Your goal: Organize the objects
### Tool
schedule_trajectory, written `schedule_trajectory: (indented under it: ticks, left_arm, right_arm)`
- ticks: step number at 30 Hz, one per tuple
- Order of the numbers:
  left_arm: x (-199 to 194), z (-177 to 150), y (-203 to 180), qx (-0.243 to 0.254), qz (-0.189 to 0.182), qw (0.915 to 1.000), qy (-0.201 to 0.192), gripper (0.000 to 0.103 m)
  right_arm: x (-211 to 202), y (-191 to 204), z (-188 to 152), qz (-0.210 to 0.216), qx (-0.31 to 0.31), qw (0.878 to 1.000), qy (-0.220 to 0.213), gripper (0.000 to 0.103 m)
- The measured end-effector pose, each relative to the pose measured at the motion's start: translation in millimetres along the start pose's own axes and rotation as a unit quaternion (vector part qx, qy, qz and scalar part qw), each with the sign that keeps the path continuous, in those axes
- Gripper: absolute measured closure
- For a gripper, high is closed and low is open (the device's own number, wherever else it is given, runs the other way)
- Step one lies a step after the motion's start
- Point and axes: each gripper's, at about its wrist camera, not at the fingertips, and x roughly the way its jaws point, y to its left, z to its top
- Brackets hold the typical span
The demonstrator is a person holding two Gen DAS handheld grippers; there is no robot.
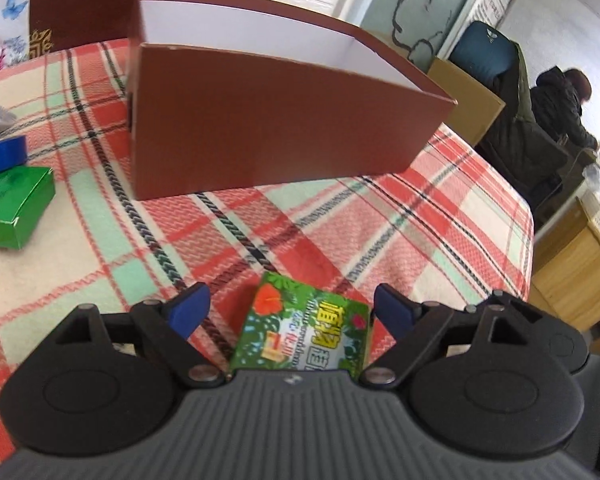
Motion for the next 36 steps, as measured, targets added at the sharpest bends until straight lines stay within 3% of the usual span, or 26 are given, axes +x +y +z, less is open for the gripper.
schedule_trajectory:
  ticks: [14, 22, 24, 32, 36]
  left_arm:
    - [-22, 8, 17, -0.025, -0.006, 0.9994, -0.023, 0.014]
    - [-14, 6, 13, -0.005, -0.024, 0.9997, 0.003, 0.031]
    - [-11, 1, 16, -0.010, -0.028, 0.9995, 0.012, 0.043]
    - [-8, 0, 15, -0.020, -0.024, 0.9995, 0.003, 0.053]
    - [-25, 16, 8, -0.025, -0.022, 0.9992, -0.023, 0.054]
  right_arm:
    - [-5, -2, 0, 0.003, 0.019, 1.000, -0.008, 0.022]
    - [-2, 1, 6, 0.026, 0.017, 1.000, -0.003, 0.035]
    - [3, 3, 7, 0.029, 0.013, 1.000, 0.000, 0.036]
    - [13, 9, 18, 0.035, -0.001, 0.999, -0.001, 0.044]
    - [-5, 9, 28, 0.015, -0.019, 0.998, -0.050, 0.045]
